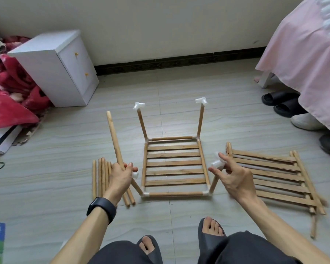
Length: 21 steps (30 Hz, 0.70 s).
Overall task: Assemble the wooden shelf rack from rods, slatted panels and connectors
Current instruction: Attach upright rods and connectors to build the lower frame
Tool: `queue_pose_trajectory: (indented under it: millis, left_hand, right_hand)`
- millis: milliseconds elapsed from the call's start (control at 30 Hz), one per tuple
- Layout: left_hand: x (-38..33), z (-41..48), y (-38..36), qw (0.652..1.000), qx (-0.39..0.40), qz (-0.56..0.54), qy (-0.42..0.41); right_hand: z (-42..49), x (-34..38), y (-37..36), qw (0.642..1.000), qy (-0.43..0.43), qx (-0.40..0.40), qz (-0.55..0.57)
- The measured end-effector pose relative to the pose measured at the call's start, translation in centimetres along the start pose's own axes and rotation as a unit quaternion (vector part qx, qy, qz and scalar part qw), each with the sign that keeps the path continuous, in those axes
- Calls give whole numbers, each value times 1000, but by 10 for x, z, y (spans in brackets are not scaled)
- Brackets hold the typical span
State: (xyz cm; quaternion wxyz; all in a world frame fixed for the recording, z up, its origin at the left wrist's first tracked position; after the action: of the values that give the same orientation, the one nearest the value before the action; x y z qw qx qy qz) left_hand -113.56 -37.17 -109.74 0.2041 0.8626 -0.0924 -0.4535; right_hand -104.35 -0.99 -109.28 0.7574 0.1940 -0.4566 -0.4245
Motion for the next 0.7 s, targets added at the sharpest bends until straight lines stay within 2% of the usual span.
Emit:
queue_pose_trajectory:
  millis: [100, 300, 700]
  left_hand:
    - [1, -4, -1, 1000, 5, 3, -2]
    - [1, -7, -2, 1000, 1, 7, -8]
    - [1, -10, 2, 1000, 8, 21, -20]
  right_hand:
    - [0, 1, -5, 999, -13, -21, -21]
    - [-1, 1, -12, 991, -104, -71, -34]
    - [-20, 1, -6, 992, -92, -76, -26]
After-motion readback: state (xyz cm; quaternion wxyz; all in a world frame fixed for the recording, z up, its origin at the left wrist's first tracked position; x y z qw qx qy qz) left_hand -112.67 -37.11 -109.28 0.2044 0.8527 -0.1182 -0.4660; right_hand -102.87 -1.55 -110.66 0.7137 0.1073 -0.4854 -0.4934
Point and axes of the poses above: each hand's wrist, its own z-axis towards the middle knuckle, its own y-axis out of the back of the hand, x = y × z, the point moved 4 cm from there along z, towards the middle knuckle, and after that the axes turned 13 degrees about y, right-handed, at the moved point
